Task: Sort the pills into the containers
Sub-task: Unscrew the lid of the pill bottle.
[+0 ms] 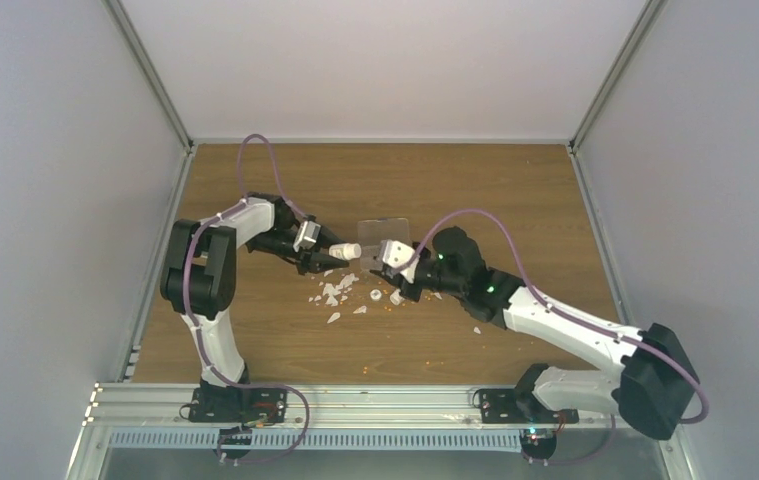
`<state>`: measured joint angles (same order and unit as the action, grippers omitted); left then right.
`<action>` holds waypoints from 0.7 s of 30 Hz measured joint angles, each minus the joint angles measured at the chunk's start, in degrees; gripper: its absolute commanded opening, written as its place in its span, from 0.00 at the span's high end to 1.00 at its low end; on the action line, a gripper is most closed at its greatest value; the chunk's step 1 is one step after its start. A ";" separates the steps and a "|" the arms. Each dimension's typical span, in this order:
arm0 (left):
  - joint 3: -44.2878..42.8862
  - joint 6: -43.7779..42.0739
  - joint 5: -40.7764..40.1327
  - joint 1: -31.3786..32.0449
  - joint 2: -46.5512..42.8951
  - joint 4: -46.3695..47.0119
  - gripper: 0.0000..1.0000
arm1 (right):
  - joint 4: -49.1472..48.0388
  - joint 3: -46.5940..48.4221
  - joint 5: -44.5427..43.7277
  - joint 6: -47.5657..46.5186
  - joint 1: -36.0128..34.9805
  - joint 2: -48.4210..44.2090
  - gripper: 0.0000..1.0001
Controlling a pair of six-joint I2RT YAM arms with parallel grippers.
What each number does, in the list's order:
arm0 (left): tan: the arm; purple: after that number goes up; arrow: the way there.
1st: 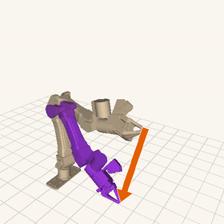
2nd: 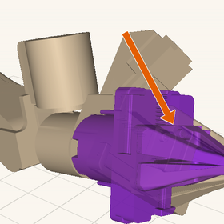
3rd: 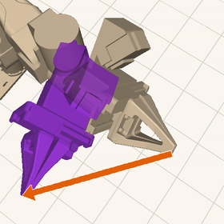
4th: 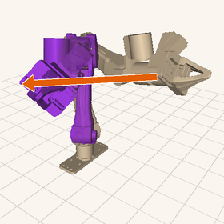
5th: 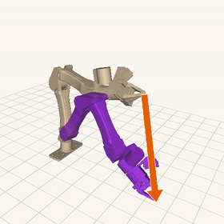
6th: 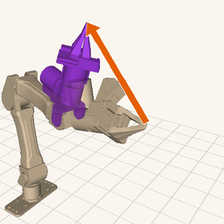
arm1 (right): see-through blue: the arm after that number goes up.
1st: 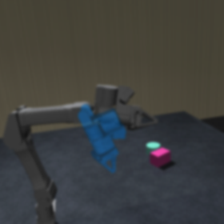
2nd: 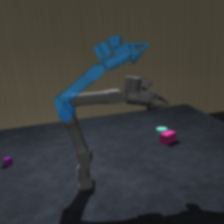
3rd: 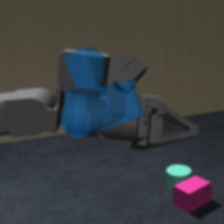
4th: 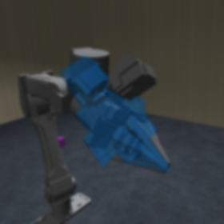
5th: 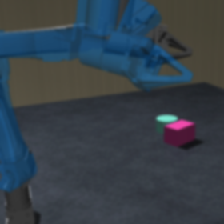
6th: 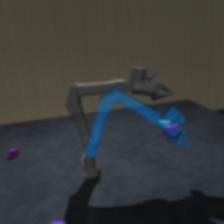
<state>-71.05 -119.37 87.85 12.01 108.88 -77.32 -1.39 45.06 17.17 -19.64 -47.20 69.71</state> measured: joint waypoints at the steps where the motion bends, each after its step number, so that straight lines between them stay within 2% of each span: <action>1: 0.00 0.00 0.02 -0.59 0.15 0.00 0.97 | -0.70 -1.84 0.22 -2.01 0.04 -1.31 0.39; 2: 0.00 0.00 0.04 -1.14 0.17 0.02 0.97 | -1.77 -3.56 0.81 -3.85 0.04 -2.36 0.37; 4: 0.00 0.00 0.13 -1.29 0.17 0.00 0.97 | -3.06 -5.62 1.46 -6.27 0.00 -3.23 0.26; 5: 0.00 0.00 0.15 -1.29 0.17 0.00 0.97 | -3.61 -6.21 1.55 -7.19 0.00 -3.30 0.06; 6: 0.02 0.00 0.15 -1.29 0.17 0.02 0.97 | -4.24 -6.47 1.25 -7.63 0.00 -3.28 0.01; 10: 0.04 0.00 0.17 -1.29 0.15 0.00 0.97 | -10.91 -8.13 -2.64 -4.50 0.00 -5.14 0.00; 15: 0.22 0.00 0.20 -1.16 0.15 0.02 0.97 | -17.31 -10.16 -9.75 11.26 0.44 -13.73 0.00; 17: 0.22 0.00 0.17 -1.01 0.15 0.04 0.97 | -14.05 -5.90 -11.15 19.56 1.60 -13.27 0.01; 21: -1.22 0.57 0.17 -0.52 0.66 -0.09 0.97 | -9.68 4.50 -9.03 34.10 4.39 -6.03 0.00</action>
<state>-72.27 -118.80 88.03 11.49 109.54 -77.41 -11.07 49.56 8.14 14.46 -42.81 63.68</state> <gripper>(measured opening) 0.820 0.994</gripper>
